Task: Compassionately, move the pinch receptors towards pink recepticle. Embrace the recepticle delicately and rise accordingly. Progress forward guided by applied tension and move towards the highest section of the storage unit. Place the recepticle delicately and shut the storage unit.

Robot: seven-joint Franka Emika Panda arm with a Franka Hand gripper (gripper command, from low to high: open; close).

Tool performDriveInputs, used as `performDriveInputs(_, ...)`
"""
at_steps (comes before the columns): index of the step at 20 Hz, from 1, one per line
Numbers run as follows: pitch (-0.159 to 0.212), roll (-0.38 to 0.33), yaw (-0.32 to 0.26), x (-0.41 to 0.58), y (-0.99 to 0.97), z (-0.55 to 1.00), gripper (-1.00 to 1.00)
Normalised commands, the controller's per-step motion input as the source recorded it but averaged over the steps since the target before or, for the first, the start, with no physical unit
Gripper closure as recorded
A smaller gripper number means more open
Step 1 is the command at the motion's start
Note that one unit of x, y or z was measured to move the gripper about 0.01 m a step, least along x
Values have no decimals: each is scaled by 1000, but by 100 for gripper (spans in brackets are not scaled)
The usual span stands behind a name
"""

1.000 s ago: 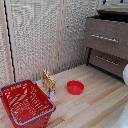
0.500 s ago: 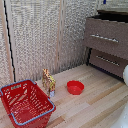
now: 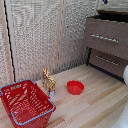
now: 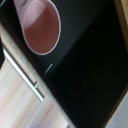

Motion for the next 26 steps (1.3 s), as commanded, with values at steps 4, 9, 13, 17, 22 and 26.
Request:
performDriveInputs(4, 131, -375, 121, -20, 107, -142, -100)
performDriveInputs(9, 124, -375, 111, 0, 134, -162, -100)
performDriveInputs(13, 112, -375, 84, 0, 240, -212, -100)
performDriveInputs(17, 90, -375, 51, 0, 402, -321, -100)
performDriveInputs(22, 93, -375, 46, 0, 401, -311, -100)
performDriveInputs(26, 102, -375, 48, 0, 374, -275, -100)
